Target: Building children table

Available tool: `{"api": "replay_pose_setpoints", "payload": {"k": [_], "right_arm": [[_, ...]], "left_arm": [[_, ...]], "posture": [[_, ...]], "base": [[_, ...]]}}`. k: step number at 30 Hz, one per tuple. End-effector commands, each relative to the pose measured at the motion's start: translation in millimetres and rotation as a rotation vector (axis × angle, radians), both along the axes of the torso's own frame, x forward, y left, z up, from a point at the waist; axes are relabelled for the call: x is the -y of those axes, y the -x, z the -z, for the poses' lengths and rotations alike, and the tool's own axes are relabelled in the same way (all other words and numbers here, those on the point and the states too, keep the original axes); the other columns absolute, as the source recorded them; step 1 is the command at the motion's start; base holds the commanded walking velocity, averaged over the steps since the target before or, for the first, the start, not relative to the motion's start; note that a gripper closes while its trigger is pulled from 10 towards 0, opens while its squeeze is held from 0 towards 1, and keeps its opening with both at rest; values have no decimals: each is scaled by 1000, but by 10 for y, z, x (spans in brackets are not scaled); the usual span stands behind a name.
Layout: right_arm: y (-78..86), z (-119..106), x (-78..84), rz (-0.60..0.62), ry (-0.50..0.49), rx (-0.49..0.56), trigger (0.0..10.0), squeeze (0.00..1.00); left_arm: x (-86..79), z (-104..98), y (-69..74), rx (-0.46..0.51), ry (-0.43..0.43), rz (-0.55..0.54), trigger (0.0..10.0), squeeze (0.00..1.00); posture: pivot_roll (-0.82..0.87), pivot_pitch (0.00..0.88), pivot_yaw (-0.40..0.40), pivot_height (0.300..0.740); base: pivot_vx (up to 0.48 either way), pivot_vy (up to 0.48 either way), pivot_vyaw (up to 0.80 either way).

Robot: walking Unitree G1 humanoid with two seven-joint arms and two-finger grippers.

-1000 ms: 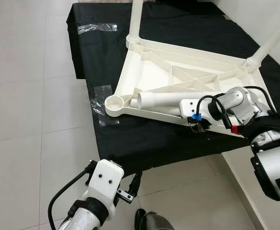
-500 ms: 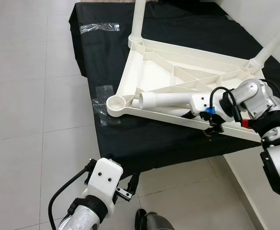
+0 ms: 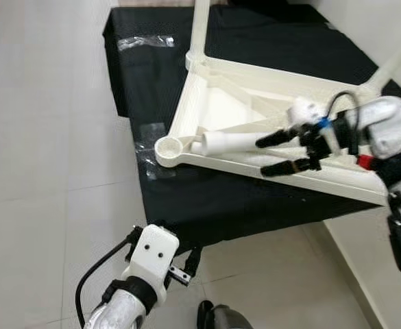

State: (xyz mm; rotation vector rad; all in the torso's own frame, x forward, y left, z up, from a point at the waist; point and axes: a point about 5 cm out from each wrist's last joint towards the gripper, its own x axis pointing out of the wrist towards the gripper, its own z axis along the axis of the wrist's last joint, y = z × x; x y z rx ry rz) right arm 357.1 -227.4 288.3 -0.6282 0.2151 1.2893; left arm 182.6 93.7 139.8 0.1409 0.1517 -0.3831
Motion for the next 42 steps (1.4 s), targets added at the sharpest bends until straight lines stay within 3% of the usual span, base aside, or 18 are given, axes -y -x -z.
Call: {"api": "replay_pose_setpoints", "payload": {"k": [1, 2, 3, 5, 6, 7, 10, 11, 12, 13, 14, 17, 20, 21, 28, 30, 35, 42], "right_arm": [[121, -110, -40, -67, -138, 12, 10000, 0], [401, -249, -193, -167, -327, 39, 10000, 0], [401, -249, -193, -167, -327, 39, 10000, 0], [606, -310, -339, -205, -481, 66, 10000, 0], [608, -313, -415, -152, -594, 87, 10000, 0], [608, -313, -415, -152, -594, 87, 10000, 0], [463, -58, -606, 148, -912, 95, 10000, 0], [463, -58, -606, 148, -912, 95, 10000, 0], [424, 119, -666, 293, -948, 135, 10000, 0], [424, 119, -666, 293, -948, 135, 10000, 0], [440, 341, -743, 424, -984, 161, 10000, 0], [695, 858, -917, 714, -964, 210, 10000, 0], [885, 1040, -946, 823, -831, 257, 10000, 0], [959, 1081, -978, 838, -775, 276, 10000, 0], [1149, 1146, -1011, 934, -732, 360, 10000, 0], [1229, 1275, -1032, 1001, -727, 349, 10000, 0], [1277, 1450, -1094, 1064, -675, 298, 10000, 0], [1280, 1492, -1103, 1087, -671, 279, 10000, 0]], "left_arm": [[-22, 73, 3, -27, -4, 11, 10000, 0], [-35, 104, -32, -31, -8, 22, 10000, 0], [-35, 104, -32, -31, -8, 22, 10000, 0], [-33, 130, -74, -30, -23, 35, 10000, 0], [-39, 132, -95, -24, -29, 38, 10000, 0], [-39, 132, -95, -24, -29, 38, 10000, 0], [-79, 120, -151, 10, -43, 21, 10000, 0], [-79, 120, -151, 10, -43, 21, 10000, 0], [-88, 108, -169, 30, -51, 10, 10000, 0], [-88, 108, -169, 30, -51, 10, 10000, 0], [-94, 101, -181, 52, -64, -2, 10000, 0], [-135, 48, -224, 103, -68, -52, 10000, 0], [-171, 14, -251, 136, -78, -84, 10000, 0], [-178, 21, -238, 138, -79, -86, 10000, 0], [-160, -9, -147, 148, -60, -70, 10000, 0], [-152, -13, -137, 153, -48, -75, 10000, 0], [-162, -16, -181, 167, -36, -98, 10000, 0], [-187, -43, -266, 192, -36, -114, 10000, 0]], "posture": [[59, 160, -88, 740], [46, 136, -57, 740], [46, 136, -57, 740], [42, 128, -42, 740], [45, 123, -37, 740], [45, 123, -37, 740], [49, 103, -35, 740], [49, 103, -35, 740], [52, 105, -34, 740], [52, 105, -34, 740], [59, 97, -33, 740], [73, 82, -40, 740], [72, 76, -46, 740], [69, 71, -49, 740], [71, 60, -53, 740], [69, 45, -53, 740], [62, 30, -53, 740], [60, 22, -54, 740]], "base": [[0, 0, 0], [0, 0, 0], [0, 0, 0], [0, 0, 0], [0, 0, 0], [0, 0, 0], [0, 0, 0], [0, 0, 0], [0, 0, 0], [0, 0, 0], [0, 0, 0], [0, 0, 0], [0, 0, -533], [0, 0, -800], [0, 0, -798], [0, 0, -800], [0, 0, -160], [0, 0, 0]]}}
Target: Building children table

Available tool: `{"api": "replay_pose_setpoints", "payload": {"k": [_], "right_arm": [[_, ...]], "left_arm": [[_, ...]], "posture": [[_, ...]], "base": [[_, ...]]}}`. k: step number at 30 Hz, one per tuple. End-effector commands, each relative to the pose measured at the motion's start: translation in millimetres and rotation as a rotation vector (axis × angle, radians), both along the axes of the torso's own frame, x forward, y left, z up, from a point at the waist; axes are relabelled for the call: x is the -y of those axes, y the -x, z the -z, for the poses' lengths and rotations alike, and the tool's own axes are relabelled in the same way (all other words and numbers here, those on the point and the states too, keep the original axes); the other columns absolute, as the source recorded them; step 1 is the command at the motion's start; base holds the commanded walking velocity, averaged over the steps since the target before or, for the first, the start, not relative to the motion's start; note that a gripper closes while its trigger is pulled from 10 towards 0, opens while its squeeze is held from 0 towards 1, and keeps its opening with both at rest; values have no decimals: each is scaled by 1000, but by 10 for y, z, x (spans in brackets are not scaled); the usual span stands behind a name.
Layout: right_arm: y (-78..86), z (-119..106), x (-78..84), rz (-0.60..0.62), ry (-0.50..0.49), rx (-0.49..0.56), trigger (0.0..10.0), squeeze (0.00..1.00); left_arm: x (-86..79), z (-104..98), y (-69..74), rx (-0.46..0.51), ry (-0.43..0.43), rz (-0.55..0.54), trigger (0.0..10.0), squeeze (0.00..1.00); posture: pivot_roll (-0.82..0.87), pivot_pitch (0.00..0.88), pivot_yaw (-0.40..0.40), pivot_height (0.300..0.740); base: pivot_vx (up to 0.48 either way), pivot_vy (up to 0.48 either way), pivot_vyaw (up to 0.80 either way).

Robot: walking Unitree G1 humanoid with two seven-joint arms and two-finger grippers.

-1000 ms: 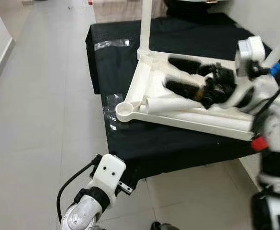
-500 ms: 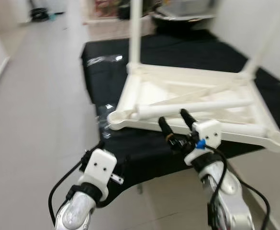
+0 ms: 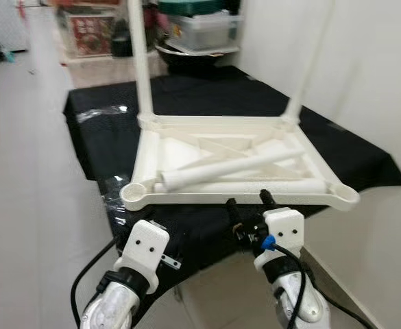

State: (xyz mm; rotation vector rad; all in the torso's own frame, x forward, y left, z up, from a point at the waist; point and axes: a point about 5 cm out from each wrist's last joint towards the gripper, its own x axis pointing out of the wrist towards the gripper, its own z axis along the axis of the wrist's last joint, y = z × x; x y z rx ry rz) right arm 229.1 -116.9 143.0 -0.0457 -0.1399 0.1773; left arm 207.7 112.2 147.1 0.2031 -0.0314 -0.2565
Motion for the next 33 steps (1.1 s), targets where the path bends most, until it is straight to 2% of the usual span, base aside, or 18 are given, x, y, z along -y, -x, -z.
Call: {"api": "replay_pose_setpoints", "payload": {"k": [1, 4, 7, 9, 10, 14, 15, 17, 18, 19, 21, 24, 26, 30, 33], "right_arm": [[3, 41, 17, 23, -3, -26, 10000, 0], [3, 52, 35, 45, -5, -29, 10000, 0], [-46, 0, 69, 66, -14, -12, 10000, 0], [-92, -34, 80, 74, -32, 4, 10000, 0], [-120, -48, 65, 75, -56, 5, 10000, 0], [-120, -51, 49, 76, -75, -2, 10000, 0], [-94, -40, 23, 60, -65, -6, 10000, 0], [-94, -40, 23, 60, -65, -6, 10000, 0], [-71, -32, 6, 48, -54, -9, 10000, 0], [-23, -47, 6, 44, -52, -15, 10000, 0], [11, -69, 7, 39, -54, -23, 10000, 0], [20, -75, 0, 32, -53, -26, 10000, 0], [44, -92, -8, 24, -50, -24, 10000, 0], [87, -92, -21, 20, -50, -40, 10000, 0], [109, -102, -33, 11, -48, -44, 10000, 0]], "left_arm": [[-19, 13, -47, -1, 0, -15, 10000, 0], [-59, -26, -120, 11, 12, -39, 10000, 0], [-95, -61, -262, -13, 27, -10, 10000, 0], [-40, -67, -326, -45, 44, 145, 10000, 0], [-46, -86, -399, -71, 78, 228, 10000, 0], [-65, -117, -445, -74, 108, 255, 10000, 0], [-93, -139, -517, -87, 128, 271, 10000, 0], [-93, -139, -517, -87, 128, 271, 10000, 0], [-111, -154, -560, -95, 140, 279, 10000, 0], [-201, -143, -749, -165, 185, 315, 10000, 0], [-272, -143, -882, -211, 240, 330, 10000, 0], [-290, -150, -919, -220, 258, 331, 10000, 0], [-323, -198, -1004, -215, 280, 324, 10000, 0], [-416, -225, -1187, -262, 384, 341, 10000, 0], [-451, -206, -1232, -296, 434, 384, 10000, 0]], "posture": [[57, 23, -58, 740], [55, 24, -58, 740], [59, 35, -63, 740], [61, 44, -67, 740], [69, 56, -76, 740], [70, 60, -75, 740], [77, 76, -84, 740], [77, 76, -84, 740], [76, 79, -85, 740], [50, 114, -71, 740], [43, 125, -66, 740], [43, 125, -66, 740], [33, 130, -61, 740], [30, 144, -58, 740], [22, 148, -50, 740]], "base": [[0, 0, 0], [0, 0, 0], [0, 0, 0], [0, 0, 0], [0, 0, 0], [0, 0, 0], [0, 0, 0], [0, 0, 0], [0, 0, 0], [0, 0, 0], [0, 0, 0], [0, 0, 0], [0, 0, 0], [0, 0, 0], [0, 0, 0]]}}
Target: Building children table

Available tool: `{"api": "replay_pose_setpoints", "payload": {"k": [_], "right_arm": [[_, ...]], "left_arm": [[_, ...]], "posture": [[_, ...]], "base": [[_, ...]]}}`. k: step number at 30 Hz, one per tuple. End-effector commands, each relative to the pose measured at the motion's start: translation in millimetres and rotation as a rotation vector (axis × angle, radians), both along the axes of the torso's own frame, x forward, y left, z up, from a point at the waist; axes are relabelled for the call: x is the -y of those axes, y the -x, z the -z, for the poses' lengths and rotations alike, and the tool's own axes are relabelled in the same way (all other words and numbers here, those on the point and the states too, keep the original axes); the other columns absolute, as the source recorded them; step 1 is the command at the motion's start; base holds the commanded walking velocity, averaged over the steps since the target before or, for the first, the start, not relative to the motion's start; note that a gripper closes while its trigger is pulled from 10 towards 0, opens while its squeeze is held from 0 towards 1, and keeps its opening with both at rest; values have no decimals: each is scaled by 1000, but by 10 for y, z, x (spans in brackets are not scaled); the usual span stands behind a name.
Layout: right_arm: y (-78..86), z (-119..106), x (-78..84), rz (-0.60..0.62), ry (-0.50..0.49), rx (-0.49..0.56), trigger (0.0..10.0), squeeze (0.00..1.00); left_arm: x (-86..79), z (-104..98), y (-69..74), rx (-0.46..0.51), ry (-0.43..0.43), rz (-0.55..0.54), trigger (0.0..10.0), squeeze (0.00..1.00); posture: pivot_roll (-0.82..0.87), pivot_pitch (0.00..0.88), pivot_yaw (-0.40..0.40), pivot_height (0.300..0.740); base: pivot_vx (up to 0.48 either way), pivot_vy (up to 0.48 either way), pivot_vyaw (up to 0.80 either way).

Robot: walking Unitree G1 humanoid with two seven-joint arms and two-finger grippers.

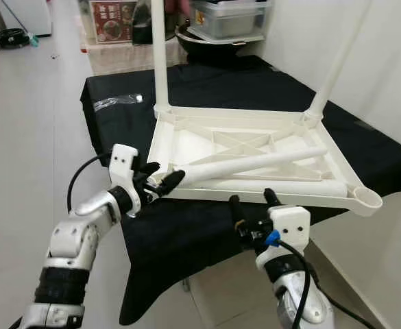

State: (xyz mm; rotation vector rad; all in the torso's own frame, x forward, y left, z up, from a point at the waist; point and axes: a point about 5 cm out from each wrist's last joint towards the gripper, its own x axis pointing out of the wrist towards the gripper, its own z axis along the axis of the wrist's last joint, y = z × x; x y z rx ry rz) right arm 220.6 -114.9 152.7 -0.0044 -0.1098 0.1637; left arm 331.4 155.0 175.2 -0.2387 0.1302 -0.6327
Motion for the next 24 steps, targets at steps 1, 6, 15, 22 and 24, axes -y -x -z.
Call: {"api": "replay_pose_setpoints", "payload": {"k": [1, 6, 15, 22, 24], "right_arm": [[24, -6, -13, -1, -9, -11, 10000, 0], [52, -21, -19, -3, -8, -23, 10000, 0], [81, -39, -29, -8, -3, -29, 10000, 0], [93, -33, -45, -19, 1, -45, 10000, 0], [92, -28, -46, -19, 2, -47, 10000, 0]], "left_arm": [[-24, 76, 6, -46, 27, 22, 10000, 0], [-26, 98, -63, -93, 96, 70, 10000, 0], [12, 123, -177, -127, 163, 118, 10000, 0], [32, 130, -180, -146, 181, 175, 10000, 0], [20, 115, -177, -143, 183, 184, 10000, 0]], "posture": [[22, 148, -50, 740], [19, 162, -39, 740], [4, 164, -27, 740], [6, 167, -24, 740], [8, 163, -24, 740]], "base": [[0, 0, 0], [0, 0, 0], [0, 0, 0], [0, 0, 0], [0, 0, 0]]}}
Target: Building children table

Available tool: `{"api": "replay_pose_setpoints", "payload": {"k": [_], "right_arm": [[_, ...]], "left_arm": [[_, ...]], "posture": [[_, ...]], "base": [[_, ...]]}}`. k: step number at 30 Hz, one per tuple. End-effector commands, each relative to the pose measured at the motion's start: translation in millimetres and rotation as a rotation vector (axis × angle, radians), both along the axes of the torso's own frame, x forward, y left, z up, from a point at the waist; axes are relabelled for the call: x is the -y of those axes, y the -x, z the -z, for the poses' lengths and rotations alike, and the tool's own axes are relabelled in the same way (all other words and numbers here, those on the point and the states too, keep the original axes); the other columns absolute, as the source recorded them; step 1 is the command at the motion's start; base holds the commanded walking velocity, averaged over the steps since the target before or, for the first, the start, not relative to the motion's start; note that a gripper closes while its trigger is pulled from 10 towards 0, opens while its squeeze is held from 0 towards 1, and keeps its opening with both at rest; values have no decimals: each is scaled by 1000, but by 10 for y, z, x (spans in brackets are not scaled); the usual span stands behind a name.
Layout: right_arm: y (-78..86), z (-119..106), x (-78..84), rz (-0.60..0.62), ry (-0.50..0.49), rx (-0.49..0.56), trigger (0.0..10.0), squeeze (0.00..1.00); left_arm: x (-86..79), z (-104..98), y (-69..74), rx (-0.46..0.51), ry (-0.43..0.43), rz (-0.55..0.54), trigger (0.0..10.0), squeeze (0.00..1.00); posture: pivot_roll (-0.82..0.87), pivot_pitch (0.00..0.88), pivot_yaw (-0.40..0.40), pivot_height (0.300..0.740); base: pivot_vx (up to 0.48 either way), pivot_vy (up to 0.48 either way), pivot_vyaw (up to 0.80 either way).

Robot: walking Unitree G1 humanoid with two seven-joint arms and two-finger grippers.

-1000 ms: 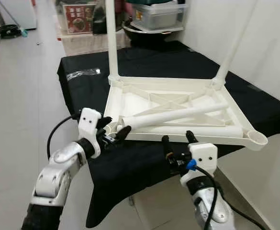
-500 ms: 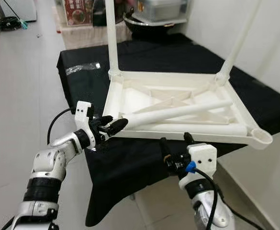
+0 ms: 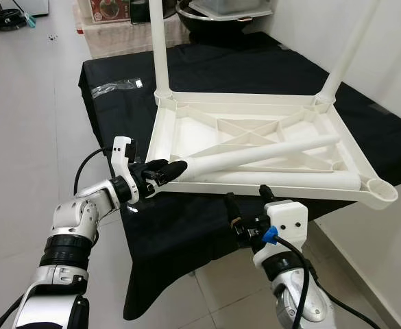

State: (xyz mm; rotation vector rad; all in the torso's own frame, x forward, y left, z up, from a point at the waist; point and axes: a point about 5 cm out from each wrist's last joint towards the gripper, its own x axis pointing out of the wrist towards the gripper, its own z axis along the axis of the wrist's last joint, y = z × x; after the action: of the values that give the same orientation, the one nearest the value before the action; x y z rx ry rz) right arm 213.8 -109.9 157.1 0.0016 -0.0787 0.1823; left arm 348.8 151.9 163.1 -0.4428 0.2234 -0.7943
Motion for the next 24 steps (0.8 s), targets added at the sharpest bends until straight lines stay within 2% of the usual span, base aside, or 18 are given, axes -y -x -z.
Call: {"api": "replay_pose_setpoints", "payload": {"k": [1, 11, 24], "right_arm": [[25, 16, 3, 0, 4, -16, 10000, 0], [25, 40, -11, -16, 3, -38, 10000, 0], [15, 51, -22, -11, 1, -45, 10000, 0]], "left_arm": [[-10, -6, -4, -10, 8, 18, 10000, 0], [-21, -5, 9, -12, 17, 77, 10000, 0], [44, -33, 31, -23, 83, 150, 10000, 0]], "posture": [[8, 163, -24, 740], [11, 162, -22, 740], [13, 160, -8, 740]], "base": [[0, 0, 0], [0, 0, 0], [0, 0, 0]]}}
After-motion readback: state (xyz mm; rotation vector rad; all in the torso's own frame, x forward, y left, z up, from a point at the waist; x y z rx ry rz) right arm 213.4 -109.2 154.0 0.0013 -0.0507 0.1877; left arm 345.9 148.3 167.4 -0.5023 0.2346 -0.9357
